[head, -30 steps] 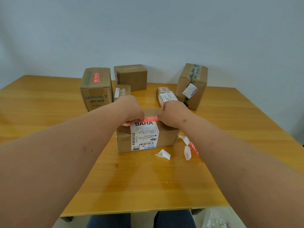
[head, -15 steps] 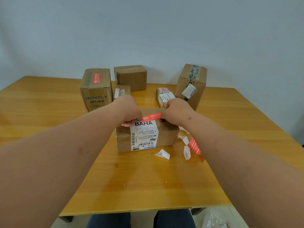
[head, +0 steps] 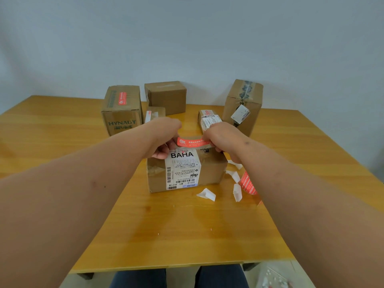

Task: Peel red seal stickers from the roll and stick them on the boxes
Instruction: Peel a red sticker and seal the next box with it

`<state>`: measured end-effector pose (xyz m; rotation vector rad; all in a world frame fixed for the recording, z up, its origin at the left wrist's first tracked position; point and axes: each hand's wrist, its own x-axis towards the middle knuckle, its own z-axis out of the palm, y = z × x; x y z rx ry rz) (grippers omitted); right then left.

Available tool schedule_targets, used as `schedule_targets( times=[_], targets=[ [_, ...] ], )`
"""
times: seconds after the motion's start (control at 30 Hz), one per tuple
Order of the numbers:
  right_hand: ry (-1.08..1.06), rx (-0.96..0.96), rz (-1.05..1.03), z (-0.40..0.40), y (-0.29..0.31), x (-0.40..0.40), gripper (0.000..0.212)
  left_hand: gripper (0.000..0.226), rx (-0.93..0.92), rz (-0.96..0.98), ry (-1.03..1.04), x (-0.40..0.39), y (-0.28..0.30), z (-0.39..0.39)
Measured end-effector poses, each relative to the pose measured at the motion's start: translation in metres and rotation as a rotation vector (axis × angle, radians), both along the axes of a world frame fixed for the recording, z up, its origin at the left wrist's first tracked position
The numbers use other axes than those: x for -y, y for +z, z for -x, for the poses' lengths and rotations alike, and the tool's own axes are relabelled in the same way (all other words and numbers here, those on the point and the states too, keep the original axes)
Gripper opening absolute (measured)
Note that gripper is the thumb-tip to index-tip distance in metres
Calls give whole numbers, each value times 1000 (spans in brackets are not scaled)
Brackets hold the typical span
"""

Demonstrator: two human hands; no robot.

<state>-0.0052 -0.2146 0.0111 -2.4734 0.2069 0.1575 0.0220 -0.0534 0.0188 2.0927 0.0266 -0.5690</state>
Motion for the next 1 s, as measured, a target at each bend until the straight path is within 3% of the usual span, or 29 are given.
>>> schedule_targets(
  times=[0.1,0.23,0.53,0.83,0.9,1.0],
  targets=[
    [16,-21,35,1,2,-3,8,44,39,-34,-10,-1,-2,-2],
    [-1,-15,106,-1,0,-4,18,11,111,-115,-80,-1,-6,-1],
    [13,12,388,-5,-12,-9,19,16,301,-479,-192,9,-13,1],
    [-82,69,460,-4,-11,-2,19,42,497,-883,-298,7,-3,-2],
    [-114,79,395,-2,-11,4,22,44,465,-873,-289,0,-3,-6],
    [-169,75,181,-1,-18,6,44,23,391,-635,-198,-7,-11,-10]
  ],
)
